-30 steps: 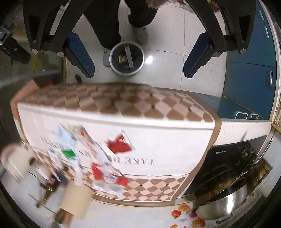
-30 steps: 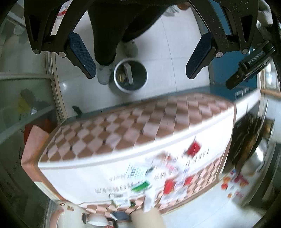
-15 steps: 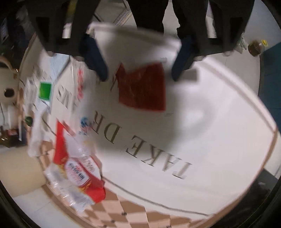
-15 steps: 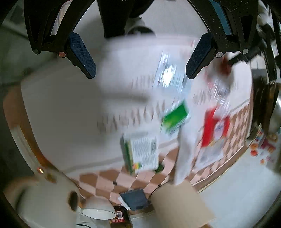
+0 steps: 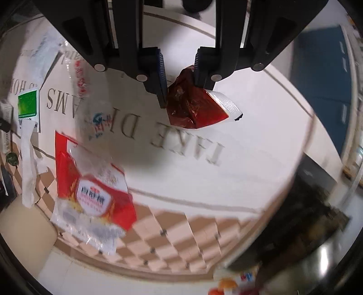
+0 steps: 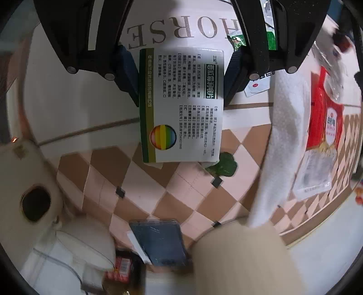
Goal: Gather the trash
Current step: 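Grasp the red wrapper with the left tool while the right tool grasps the green-striped box, then lower both held items over the bin and open both tools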
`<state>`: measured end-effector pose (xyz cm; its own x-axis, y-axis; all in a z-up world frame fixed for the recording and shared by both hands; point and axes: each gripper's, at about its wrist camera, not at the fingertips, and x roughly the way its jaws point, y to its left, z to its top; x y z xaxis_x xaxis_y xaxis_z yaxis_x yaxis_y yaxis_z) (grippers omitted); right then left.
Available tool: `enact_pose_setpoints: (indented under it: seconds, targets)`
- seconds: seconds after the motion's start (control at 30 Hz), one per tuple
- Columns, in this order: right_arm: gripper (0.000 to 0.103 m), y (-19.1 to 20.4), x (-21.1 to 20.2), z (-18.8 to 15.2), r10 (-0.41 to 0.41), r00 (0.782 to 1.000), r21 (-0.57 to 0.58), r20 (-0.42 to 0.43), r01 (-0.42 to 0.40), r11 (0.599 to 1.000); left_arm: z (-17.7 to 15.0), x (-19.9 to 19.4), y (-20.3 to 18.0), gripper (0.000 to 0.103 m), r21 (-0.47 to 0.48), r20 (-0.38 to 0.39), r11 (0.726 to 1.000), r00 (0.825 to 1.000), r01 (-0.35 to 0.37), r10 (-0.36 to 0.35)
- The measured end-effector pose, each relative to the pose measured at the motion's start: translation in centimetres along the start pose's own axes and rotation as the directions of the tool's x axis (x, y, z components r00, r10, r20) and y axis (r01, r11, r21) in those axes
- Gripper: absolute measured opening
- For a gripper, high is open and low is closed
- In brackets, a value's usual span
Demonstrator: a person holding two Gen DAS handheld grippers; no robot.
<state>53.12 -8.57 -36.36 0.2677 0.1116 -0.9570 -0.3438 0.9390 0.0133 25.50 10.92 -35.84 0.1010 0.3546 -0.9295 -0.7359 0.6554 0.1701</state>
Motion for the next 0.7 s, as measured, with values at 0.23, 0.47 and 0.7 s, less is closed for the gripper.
enact_pose_setpoints:
  seconds: [0.23, 0.47, 0.7]
  targets:
    - [0.068, -0.2, -7.1, -4.4, 0.028, 0.99, 0.014, 0.135, -0.03, 0.999, -2.9, -7.6, 3.2, 0.017, 0.073, 0.213, 0.997, 0.977, 0.008, -0.023]
    - [0.068, 0.6, -17.7, -15.7, 0.074, 0.969, 0.044, 0.237, -0.087, 0.995, -8.2, -12.6, 6.8, 0.017, 0.18, 0.299, 0.978, 0.941, 0.105, -0.157]
    - [0.068, 2.9, -22.6, -30.7, 0.129, 0.962, 0.086, 0.239, -0.153, 0.984, -14.2, -10.9, 9.8, 0.017, 0.253, 0.18, 0.948, 0.954, 0.192, -0.241]
